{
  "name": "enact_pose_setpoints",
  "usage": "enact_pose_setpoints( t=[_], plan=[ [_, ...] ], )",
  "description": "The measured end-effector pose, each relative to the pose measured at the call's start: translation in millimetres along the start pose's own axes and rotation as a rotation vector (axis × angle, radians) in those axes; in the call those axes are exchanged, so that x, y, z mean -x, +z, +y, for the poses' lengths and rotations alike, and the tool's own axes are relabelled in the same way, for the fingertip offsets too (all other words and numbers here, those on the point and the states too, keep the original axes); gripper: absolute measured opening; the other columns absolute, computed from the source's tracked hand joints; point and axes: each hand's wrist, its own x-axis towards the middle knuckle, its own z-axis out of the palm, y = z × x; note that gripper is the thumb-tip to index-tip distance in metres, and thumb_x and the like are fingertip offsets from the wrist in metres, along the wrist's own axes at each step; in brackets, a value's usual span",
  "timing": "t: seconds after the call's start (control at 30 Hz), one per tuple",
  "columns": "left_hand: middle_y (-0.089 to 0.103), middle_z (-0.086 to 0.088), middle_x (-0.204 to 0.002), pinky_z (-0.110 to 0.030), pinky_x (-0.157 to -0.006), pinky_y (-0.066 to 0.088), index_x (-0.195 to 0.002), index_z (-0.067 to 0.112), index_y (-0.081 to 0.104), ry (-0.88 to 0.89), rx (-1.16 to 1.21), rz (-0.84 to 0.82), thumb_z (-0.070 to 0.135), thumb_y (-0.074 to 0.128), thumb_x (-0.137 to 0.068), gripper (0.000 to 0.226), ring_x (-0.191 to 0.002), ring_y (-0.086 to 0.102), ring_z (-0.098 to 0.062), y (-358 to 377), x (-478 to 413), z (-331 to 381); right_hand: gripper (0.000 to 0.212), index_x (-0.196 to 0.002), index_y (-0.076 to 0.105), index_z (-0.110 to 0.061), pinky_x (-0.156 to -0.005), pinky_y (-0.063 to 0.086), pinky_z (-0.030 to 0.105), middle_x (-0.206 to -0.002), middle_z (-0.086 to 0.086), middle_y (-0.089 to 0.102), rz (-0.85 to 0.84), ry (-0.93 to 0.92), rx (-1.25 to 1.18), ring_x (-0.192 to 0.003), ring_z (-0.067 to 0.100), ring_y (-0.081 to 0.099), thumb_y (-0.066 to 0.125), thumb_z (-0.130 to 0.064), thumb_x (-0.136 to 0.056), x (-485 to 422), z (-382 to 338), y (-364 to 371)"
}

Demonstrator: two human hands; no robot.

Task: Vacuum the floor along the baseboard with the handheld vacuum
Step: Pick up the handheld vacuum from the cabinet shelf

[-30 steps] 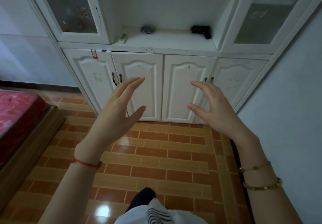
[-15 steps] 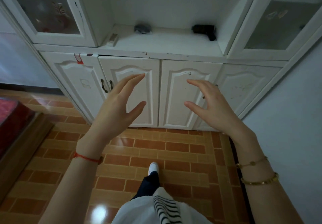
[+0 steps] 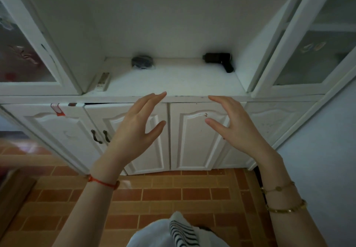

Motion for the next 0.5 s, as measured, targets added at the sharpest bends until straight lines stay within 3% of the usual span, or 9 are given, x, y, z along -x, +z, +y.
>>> enact_pose_setpoints(
  t=[0.13,0.37,0.5],
  plan=[
    [0.044,0.003,-0.149,-0.030,-0.115,0.029,-0.151,0.029,0.030,0.005,0.006,-0.018,0.028,0.060,-0.094,0.065,-0.142,0.035,-0.013,11,-31,-16,0.057,-0.146,0.041,-0.026,-0.111,0.025,0.023,-0.144,-0.010,0.044,-0.005,0.036,-0.011,-0.136,0.007,0.035,0.063,-0.035,-0.094,-25,19,4],
    [0.048,0.004,-0.145,-0.036,-0.112,0.039,-0.150,0.024,0.035,0.030,0.041,-0.023,0.027,0.060,-0.094,0.062,-0.136,0.041,-0.012,35,-96,-34,0.058,-0.147,0.039,-0.029,-0.104,0.022,0.016,-0.145,-0.014,0.041,-0.029,0.071,-0.032,-0.135,0.002,0.032,0.061,-0.040,-0.094,-77,58,7],
    [0.050,0.005,-0.144,-0.029,-0.113,0.033,-0.150,0.025,0.035,0.025,0.042,-0.024,0.026,0.061,-0.094,0.062,-0.135,0.041,-0.012,60,-137,-39,0.058,-0.147,0.039,-0.026,-0.106,0.024,0.019,-0.145,-0.011,0.042,-0.021,0.073,-0.046,-0.135,0.006,0.035,0.061,-0.036,-0.095,-116,86,4]
  ],
)
